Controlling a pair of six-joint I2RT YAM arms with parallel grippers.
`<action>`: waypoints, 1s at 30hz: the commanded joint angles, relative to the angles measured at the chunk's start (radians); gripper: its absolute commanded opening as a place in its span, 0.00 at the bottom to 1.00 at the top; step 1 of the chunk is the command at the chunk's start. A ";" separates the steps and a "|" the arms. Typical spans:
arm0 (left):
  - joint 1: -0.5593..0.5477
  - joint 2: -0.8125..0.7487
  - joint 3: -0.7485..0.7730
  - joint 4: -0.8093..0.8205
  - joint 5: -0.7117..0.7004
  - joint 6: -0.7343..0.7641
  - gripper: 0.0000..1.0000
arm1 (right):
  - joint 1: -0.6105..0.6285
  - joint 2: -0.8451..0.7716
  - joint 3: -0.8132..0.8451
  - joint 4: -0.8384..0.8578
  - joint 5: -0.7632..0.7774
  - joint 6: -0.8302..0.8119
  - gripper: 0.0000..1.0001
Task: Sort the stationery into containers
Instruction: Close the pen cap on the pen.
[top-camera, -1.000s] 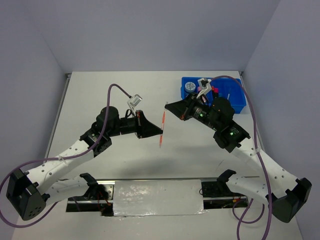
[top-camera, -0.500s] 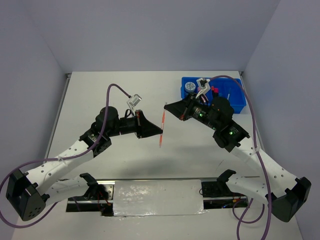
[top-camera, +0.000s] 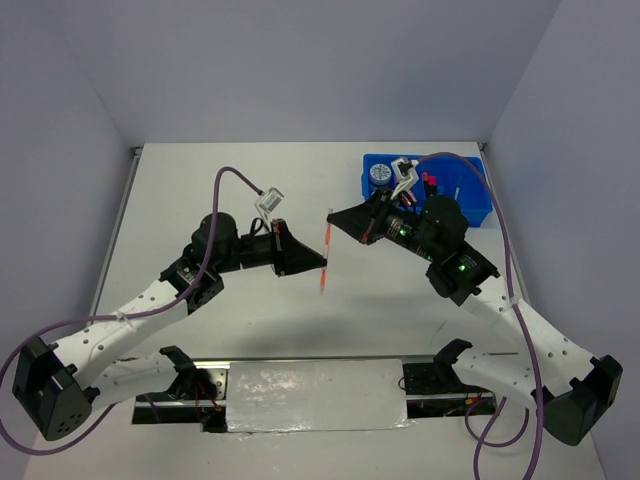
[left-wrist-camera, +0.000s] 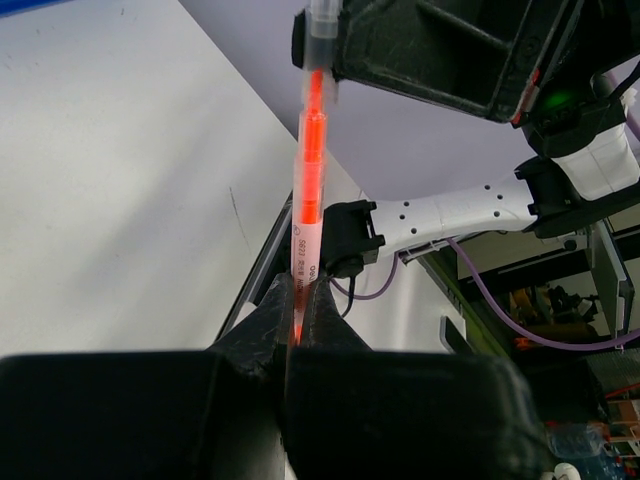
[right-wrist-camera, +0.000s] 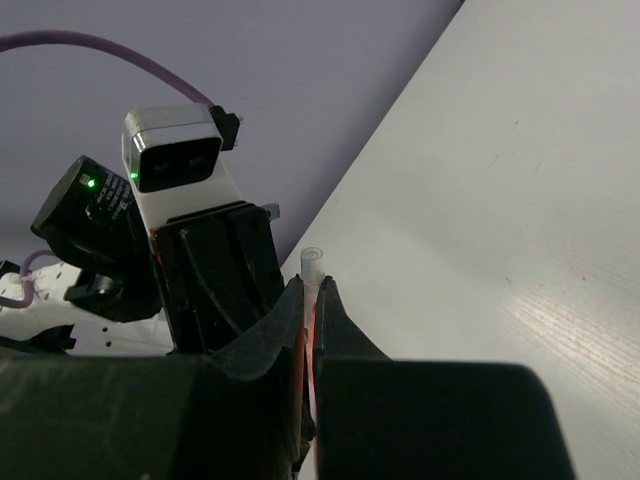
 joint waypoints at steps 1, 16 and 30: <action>0.005 0.019 0.048 0.052 0.004 0.001 0.00 | -0.001 -0.011 -0.016 0.052 -0.061 -0.013 0.00; 0.117 0.050 0.203 0.052 0.058 0.063 0.00 | 0.034 -0.057 -0.145 0.055 -0.132 0.013 0.00; 0.116 0.102 0.208 0.155 0.191 0.058 0.00 | 0.070 -0.031 -0.036 0.026 -0.116 -0.016 0.42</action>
